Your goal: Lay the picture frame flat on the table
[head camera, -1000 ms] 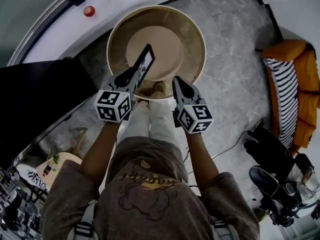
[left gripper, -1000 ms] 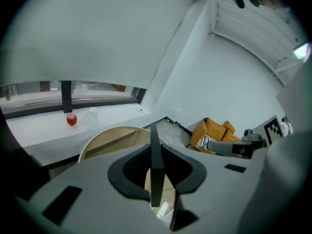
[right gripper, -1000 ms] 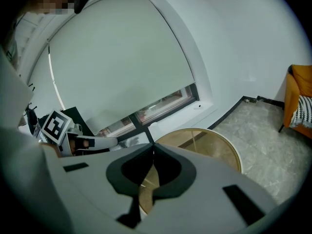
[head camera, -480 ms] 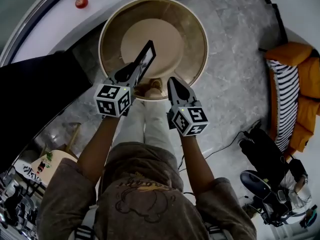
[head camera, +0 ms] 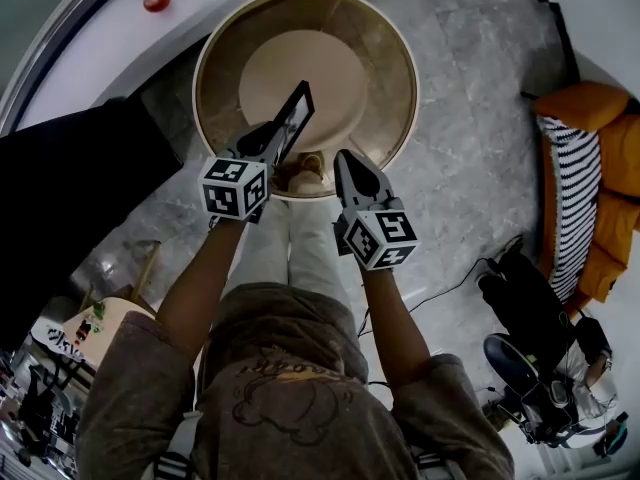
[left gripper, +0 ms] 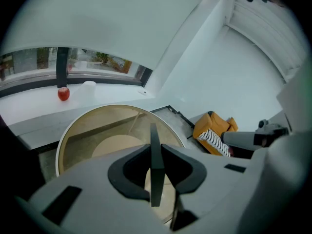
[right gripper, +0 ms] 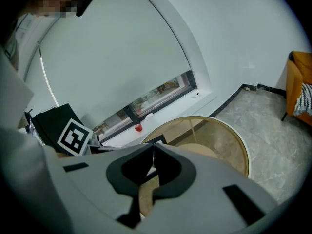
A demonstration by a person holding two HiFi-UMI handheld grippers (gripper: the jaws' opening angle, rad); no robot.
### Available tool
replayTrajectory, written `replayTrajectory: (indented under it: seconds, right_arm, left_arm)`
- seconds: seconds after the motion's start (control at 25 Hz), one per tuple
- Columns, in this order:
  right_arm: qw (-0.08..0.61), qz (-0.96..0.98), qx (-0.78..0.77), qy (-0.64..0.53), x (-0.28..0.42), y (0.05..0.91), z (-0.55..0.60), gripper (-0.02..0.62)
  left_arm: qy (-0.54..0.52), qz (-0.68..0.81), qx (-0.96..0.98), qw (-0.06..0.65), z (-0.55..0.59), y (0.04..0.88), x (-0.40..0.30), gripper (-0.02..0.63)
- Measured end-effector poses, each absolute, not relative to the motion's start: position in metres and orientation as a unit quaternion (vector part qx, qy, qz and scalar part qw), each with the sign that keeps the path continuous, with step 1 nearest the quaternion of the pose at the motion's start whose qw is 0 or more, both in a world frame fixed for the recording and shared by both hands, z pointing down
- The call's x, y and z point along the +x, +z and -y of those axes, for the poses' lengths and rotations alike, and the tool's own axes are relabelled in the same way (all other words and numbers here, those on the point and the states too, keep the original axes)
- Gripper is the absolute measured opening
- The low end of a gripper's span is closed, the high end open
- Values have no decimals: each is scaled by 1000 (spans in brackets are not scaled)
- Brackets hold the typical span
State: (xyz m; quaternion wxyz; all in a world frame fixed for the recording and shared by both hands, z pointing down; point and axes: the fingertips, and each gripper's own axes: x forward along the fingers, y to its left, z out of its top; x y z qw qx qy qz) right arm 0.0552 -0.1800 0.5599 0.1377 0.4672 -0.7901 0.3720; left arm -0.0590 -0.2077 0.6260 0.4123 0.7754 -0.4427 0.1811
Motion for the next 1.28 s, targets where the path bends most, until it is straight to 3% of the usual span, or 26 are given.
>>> replayTrajectory:
  seconds: [1.28]
  right_arm:
    - [147,786,455,393,48,589,171,20]
  left_arm:
    - [190,440,739,474,209,714,-55,82]
